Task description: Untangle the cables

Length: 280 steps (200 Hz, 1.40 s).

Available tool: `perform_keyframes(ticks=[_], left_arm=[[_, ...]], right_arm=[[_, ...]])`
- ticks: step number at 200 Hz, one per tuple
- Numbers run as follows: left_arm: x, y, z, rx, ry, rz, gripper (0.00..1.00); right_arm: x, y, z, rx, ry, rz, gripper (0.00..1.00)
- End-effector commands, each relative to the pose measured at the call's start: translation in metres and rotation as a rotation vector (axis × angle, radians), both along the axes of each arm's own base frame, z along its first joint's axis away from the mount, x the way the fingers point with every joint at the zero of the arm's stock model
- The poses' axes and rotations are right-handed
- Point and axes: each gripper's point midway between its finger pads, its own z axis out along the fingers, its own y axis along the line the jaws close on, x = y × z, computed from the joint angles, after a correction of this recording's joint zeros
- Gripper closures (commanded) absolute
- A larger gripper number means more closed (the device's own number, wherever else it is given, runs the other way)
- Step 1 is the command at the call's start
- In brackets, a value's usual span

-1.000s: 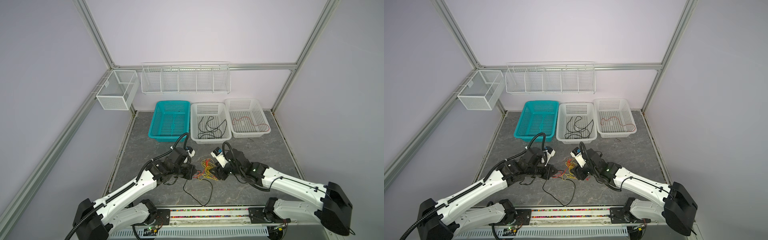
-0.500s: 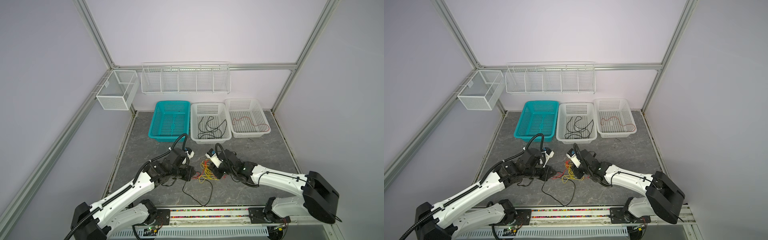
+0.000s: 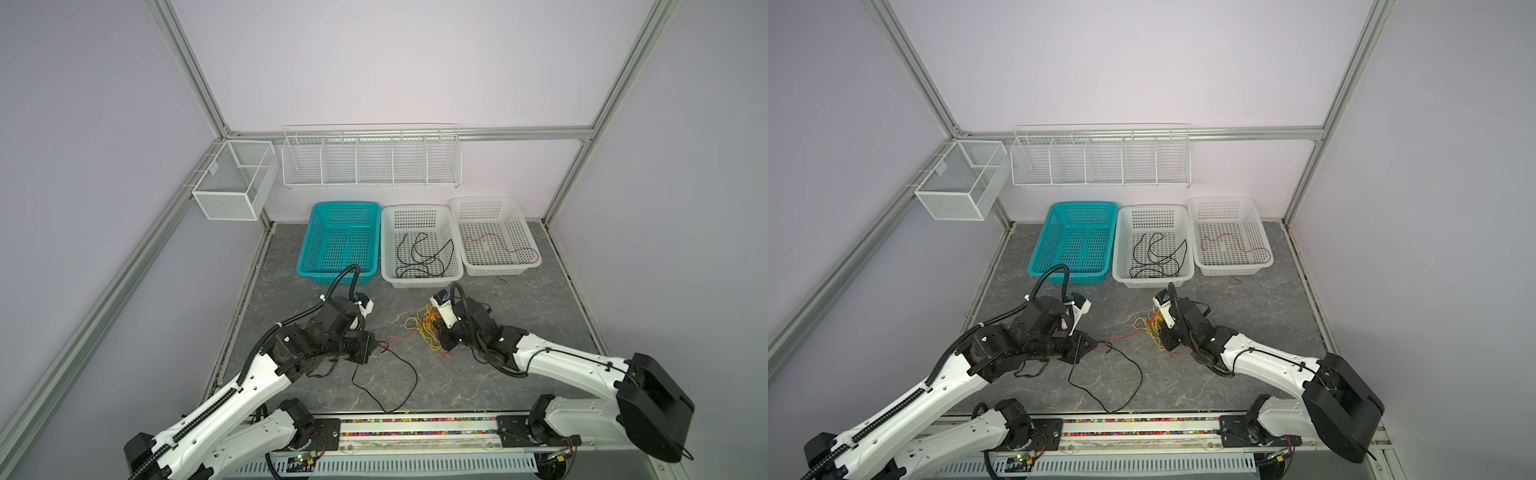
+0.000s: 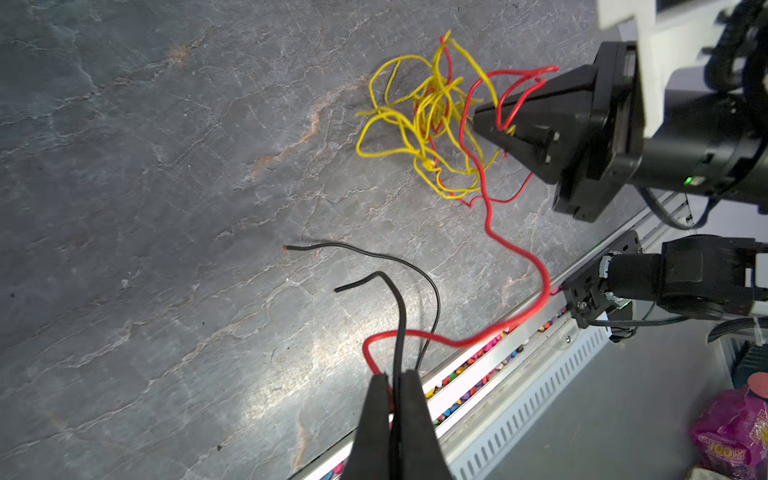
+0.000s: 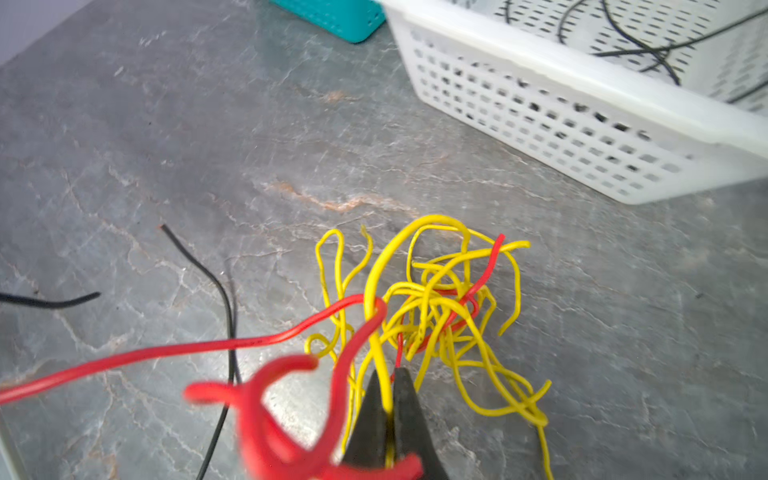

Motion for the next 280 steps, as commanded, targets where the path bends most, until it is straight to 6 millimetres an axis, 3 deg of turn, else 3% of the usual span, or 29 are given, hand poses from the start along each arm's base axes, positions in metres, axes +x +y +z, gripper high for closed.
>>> perform_keyframes(ticks=[1, 31, 63, 96, 111, 134, 150, 184, 200, 234, 280], left_arm=[[-0.012, 0.02, -0.001, 0.087, 0.029, -0.014, 1.0], [-0.01, 0.028, 0.003, 0.112, 0.02, -0.002, 1.0], [0.006, 0.04, 0.019, 0.131, -0.055, 0.082, 1.0], [0.019, 0.024, 0.039, 0.017, -0.117, 0.106, 1.0], [0.026, 0.015, 0.046, -0.029, -0.131, 0.112, 0.87], [0.033, 0.001, 0.048, -0.06, -0.128, 0.1, 0.78], [0.037, -0.008, 0.044, -0.059, -0.106, 0.083, 0.71], [0.039, -0.017, 0.031, -0.053, -0.063, 0.065, 0.7], [0.037, -0.017, 0.017, -0.046, -0.03, 0.08, 0.58], [0.037, 0.013, -0.022, -0.033, 0.067, 0.36, 0.5], [0.023, 0.046, -0.051, -0.257, 0.145, 0.688, 0.44]], right_arm=[[0.014, -0.031, 0.0, 0.084, 0.039, -0.162, 0.94], [0.016, -0.038, -0.004, 0.167, 0.105, -0.193, 0.94], [0.023, -0.061, -0.008, 0.196, 0.127, -0.291, 0.94], [0.016, -0.039, -0.013, 0.252, 0.194, -0.19, 0.94], [0.015, -0.035, -0.015, 0.247, 0.206, -0.174, 0.94], [0.012, -0.032, -0.009, 0.26, 0.19, -0.153, 0.94], [0.011, -0.035, -0.008, 0.253, 0.18, -0.164, 0.94], [0.012, -0.046, -0.004, 0.24, 0.151, -0.207, 0.94], [0.012, -0.05, 0.0, 0.243, 0.132, -0.224, 0.94], [0.011, -0.055, 0.004, 0.242, 0.114, -0.245, 0.94], [0.011, -0.056, 0.006, 0.246, 0.115, -0.252, 0.94]])
